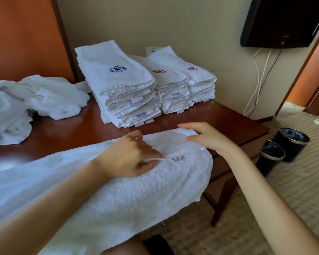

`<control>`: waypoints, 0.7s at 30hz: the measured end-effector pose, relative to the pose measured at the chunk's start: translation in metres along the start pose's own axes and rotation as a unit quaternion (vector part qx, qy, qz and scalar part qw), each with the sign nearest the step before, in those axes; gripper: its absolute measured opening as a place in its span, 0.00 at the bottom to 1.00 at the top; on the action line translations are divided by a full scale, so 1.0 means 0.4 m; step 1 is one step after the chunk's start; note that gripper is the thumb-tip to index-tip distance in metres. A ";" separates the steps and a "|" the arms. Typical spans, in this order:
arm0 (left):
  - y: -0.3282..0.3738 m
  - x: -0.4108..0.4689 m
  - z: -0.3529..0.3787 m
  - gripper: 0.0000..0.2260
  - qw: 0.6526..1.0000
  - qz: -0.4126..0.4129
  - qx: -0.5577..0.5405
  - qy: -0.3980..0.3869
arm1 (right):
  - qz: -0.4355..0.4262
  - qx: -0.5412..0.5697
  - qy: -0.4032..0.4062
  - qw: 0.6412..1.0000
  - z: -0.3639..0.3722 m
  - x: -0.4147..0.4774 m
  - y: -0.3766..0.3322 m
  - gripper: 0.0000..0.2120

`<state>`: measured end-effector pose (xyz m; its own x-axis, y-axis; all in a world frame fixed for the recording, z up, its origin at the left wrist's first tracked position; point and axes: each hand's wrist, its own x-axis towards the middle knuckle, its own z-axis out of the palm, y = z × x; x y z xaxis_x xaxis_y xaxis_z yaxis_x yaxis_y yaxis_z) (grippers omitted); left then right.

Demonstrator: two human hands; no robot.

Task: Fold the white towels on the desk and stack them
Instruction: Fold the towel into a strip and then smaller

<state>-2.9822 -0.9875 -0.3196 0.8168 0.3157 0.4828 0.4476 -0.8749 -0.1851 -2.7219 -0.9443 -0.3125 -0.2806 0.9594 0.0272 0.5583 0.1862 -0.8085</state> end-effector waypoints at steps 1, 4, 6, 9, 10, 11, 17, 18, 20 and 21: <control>-0.001 0.000 -0.001 0.06 1.000 -0.005 -0.003 -0.006 | 0.000 -0.004 -0.001 1.000 0.005 -0.004 0.003 0.24; -0.001 -0.001 -0.002 0.06 1.000 -0.016 -0.012 -0.014 | -0.009 -0.097 0.024 0.995 0.045 -0.011 0.015 0.24; -0.002 -0.002 0.000 0.07 1.000 -0.023 -0.018 -0.008 | -0.023 -0.152 0.044 0.987 0.070 -0.009 0.023 0.23; -0.019 -0.006 0.001 0.10 0.998 -0.053 -0.019 -0.008 | -0.043 -0.113 0.047 0.991 0.080 0.029 0.025 0.22; -0.032 -0.008 0.003 0.10 0.997 -0.071 -0.010 -0.006 | -0.048 -0.096 0.048 0.993 0.084 0.050 0.021 0.21; -0.046 -0.010 0.005 0.09 0.996 -0.093 0.002 -0.002 | -0.054 -0.077 0.052 0.994 0.090 0.072 0.013 0.21; -0.091 -0.024 0.007 0.04 0.984 -0.170 0.034 0.038 | -0.083 0.059 0.079 0.992 0.117 0.177 -0.044 0.23; -0.090 -0.025 0.006 0.04 0.985 -0.162 0.042 0.051 | -0.087 0.065 0.090 0.990 0.113 0.182 -0.052 0.24; -0.087 -0.022 -0.001 0.06 0.984 -0.141 0.057 0.094 | -0.091 0.070 0.115 0.987 0.091 0.181 -0.067 0.25; -0.084 -0.018 -0.008 0.07 0.983 -0.130 0.060 0.119 | -0.090 0.079 0.121 0.985 0.074 0.175 -0.075 0.25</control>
<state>-3.0042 -0.9616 -0.3142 0.5673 0.4148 0.7114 0.6808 -0.7222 -0.1219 -2.7814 -0.8892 -0.3039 -0.1596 0.9396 0.3029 0.3823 0.3417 -0.8586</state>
